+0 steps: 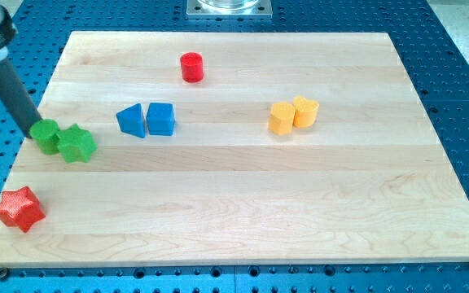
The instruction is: Slightly move the red star vertically down to the green blocks
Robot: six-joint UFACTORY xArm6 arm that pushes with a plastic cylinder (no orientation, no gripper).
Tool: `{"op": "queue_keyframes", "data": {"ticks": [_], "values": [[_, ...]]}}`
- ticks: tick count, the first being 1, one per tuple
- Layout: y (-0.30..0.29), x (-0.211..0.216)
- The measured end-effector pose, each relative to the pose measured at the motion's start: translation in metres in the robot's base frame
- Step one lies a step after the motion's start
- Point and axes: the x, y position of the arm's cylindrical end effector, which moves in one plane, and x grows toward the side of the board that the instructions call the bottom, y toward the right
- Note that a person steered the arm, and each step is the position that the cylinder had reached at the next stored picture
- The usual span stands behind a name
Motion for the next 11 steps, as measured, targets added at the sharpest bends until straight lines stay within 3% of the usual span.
{"op": "queue_keyframes", "data": {"ticks": [1,2,3,4,7,9,10,11], "values": [[0.013,0.000],[-0.031,0.012],[-0.029,0.035],[-0.013,0.084],[-0.028,0.112],[0.043,0.117],[-0.031,0.116],[-0.029,0.140]]}}
